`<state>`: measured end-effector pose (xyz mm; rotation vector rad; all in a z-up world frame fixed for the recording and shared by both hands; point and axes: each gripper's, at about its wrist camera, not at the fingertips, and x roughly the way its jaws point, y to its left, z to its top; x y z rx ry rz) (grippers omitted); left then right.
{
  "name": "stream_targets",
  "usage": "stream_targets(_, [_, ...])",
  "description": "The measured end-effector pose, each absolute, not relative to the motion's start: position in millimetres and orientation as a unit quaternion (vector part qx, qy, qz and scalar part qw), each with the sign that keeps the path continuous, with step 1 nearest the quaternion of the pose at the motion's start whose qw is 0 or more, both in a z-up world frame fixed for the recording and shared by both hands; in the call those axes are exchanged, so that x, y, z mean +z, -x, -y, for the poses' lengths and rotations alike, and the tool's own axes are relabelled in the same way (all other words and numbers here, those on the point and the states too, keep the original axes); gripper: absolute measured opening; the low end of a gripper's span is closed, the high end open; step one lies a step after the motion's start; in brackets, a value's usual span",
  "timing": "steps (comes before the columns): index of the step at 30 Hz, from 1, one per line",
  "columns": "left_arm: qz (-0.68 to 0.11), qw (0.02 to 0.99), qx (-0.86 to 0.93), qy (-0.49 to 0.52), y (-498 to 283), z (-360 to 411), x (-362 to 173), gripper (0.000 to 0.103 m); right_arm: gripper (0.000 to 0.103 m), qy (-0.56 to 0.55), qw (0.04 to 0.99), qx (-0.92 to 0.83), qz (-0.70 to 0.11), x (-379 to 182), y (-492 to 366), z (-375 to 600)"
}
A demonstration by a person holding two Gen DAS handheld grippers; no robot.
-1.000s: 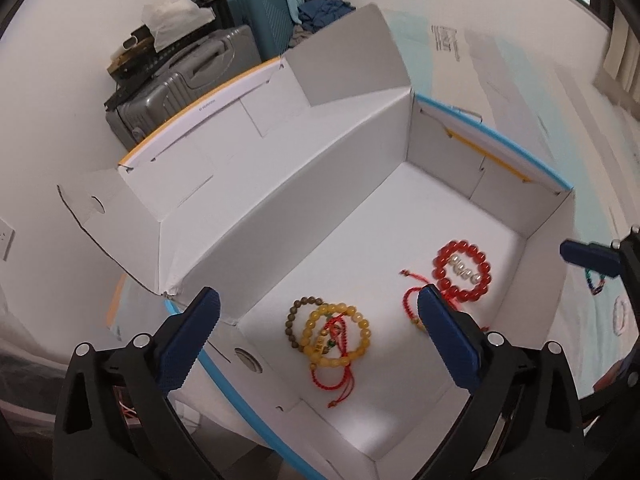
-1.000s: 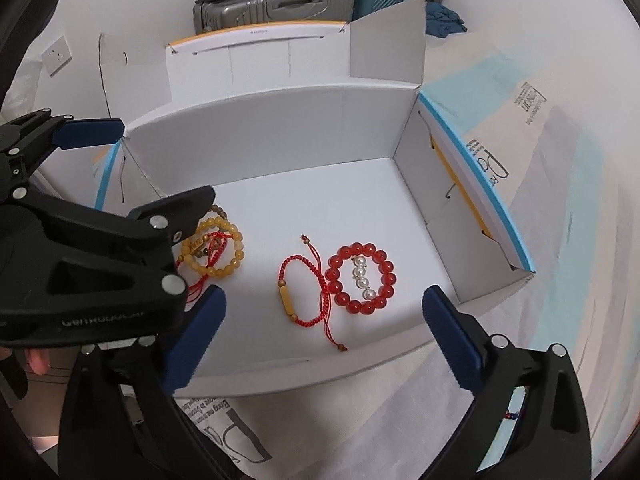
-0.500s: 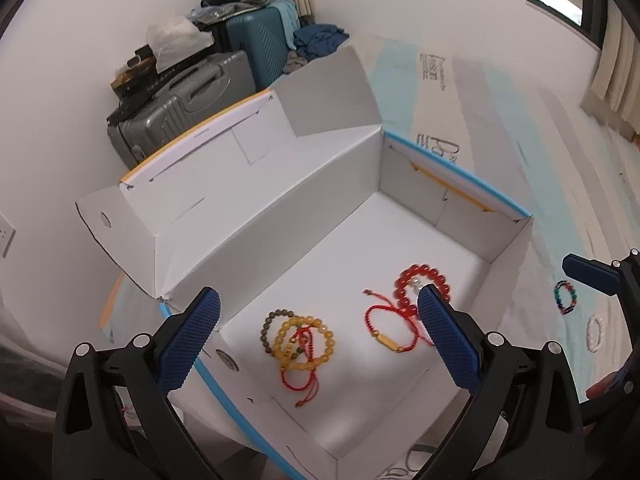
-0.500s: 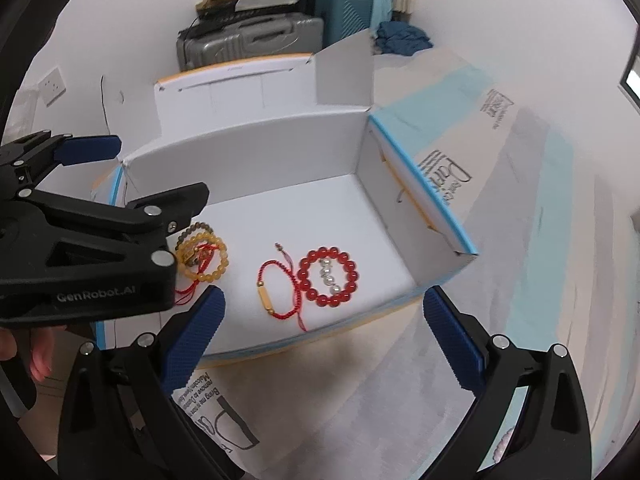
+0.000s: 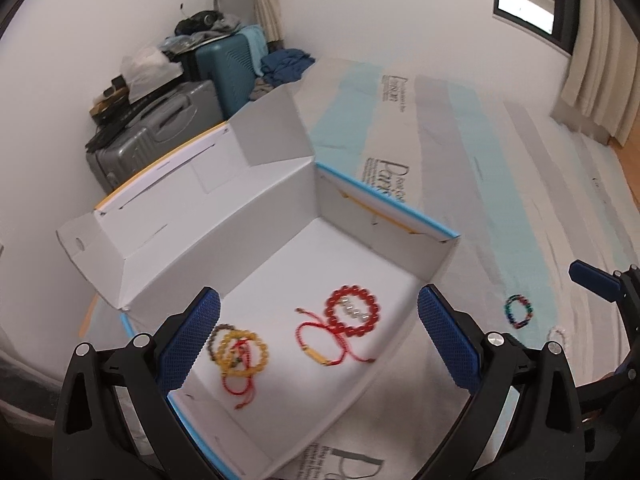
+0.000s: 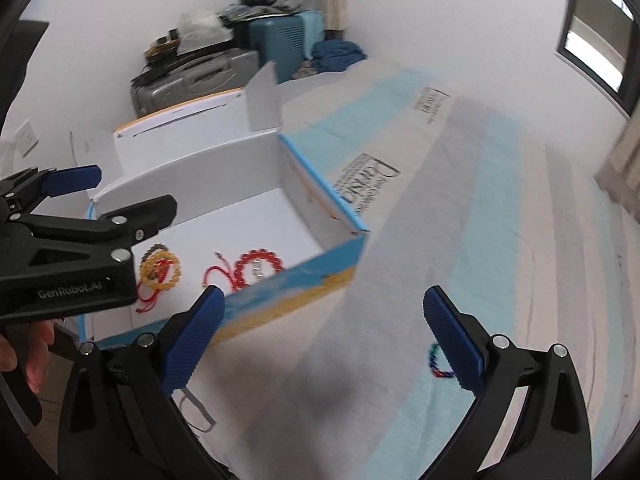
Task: Organize jewelry
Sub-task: 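Withdraw both tools from the box back over the bed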
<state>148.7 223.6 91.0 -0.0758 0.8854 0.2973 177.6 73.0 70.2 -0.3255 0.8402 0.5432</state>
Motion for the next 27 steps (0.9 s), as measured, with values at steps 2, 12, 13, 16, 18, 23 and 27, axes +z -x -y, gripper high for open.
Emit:
stream_targets(2, [-0.424,0.895,0.136,0.033,-152,-211,93,0.097,0.096,0.149,0.869,0.249,-0.400,72,-180,-58])
stream_targets(12, [-0.421,0.901,0.103,0.022,-172,-155,91,0.097,0.096,0.119,0.886,0.200,-0.401,69,-188,17])
stream_targets(13, [-0.421,0.901,0.099,0.021,-174,-149,89,0.097,0.096,0.117,0.887,0.194,-0.403,68,-190,26])
stream_targets(16, [-0.424,0.901,0.087,0.019,-182,-132,83,0.097,0.096,0.112,0.889,0.180,-0.406,64,-193,46])
stream_targets(18, [-0.427,0.901,0.077,0.016,-188,-119,78,0.097,0.096,0.108,0.889,0.170,-0.411,59,-196,60])
stream_targets(23, [-0.438,0.897,0.055,0.010,-204,-92,61,0.097,0.096,0.097,0.889,0.150,-0.422,46,-204,91])
stream_targets(27, [-0.448,0.893,0.035,0.007,-217,-71,44,0.097,0.096,0.095,0.886,0.132,-0.433,31,-211,113])
